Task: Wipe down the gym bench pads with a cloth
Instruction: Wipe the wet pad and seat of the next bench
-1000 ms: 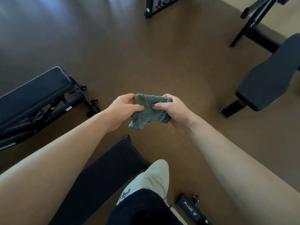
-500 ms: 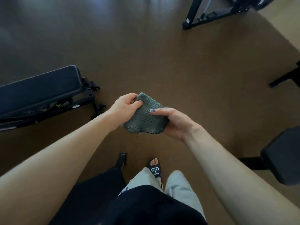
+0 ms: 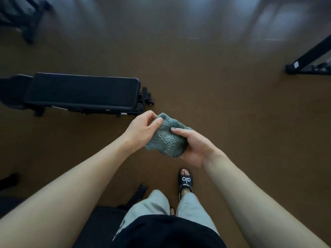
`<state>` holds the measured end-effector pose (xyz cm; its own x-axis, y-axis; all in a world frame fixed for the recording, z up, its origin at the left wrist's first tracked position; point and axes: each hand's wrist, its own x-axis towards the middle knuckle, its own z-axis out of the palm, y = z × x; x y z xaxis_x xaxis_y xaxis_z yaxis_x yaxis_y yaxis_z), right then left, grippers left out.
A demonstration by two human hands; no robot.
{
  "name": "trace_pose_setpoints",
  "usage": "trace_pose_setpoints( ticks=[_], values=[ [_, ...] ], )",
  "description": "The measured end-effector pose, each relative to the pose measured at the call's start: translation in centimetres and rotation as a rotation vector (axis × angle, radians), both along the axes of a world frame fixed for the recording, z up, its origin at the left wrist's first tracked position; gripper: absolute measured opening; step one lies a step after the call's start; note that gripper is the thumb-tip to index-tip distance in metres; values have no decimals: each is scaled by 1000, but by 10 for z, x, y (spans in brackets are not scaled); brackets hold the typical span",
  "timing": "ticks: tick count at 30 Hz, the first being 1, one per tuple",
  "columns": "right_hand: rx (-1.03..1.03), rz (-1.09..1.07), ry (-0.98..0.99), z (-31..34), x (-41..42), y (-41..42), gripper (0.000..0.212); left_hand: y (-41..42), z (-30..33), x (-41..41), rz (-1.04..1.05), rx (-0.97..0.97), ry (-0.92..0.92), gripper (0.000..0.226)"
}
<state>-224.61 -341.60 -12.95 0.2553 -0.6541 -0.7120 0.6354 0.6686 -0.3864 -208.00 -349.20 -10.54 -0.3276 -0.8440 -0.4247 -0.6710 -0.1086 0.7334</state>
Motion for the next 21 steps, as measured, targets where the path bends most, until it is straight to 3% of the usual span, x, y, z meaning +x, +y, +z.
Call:
trace_pose_setpoints(
  ticks=[9,11,14,18,21],
  values=[
    [60,148,34,-18,14,-136,30,-106,-41,36,160,-74,-37,14],
    [76,123,90,-27,27,-172,29,-139,-57,52,224,-56,-39,29],
    [88,21,219,-53,50,-233,24,-191,-89,84,312,-7,-38,46],
    [20,-23,521,-104,88,-330,27,-254,-145,139,338,35,-94,52],
    [-165,-8,763,-149,116,-397,35,-295,-202,174,327,22,-149,55]
  ],
)
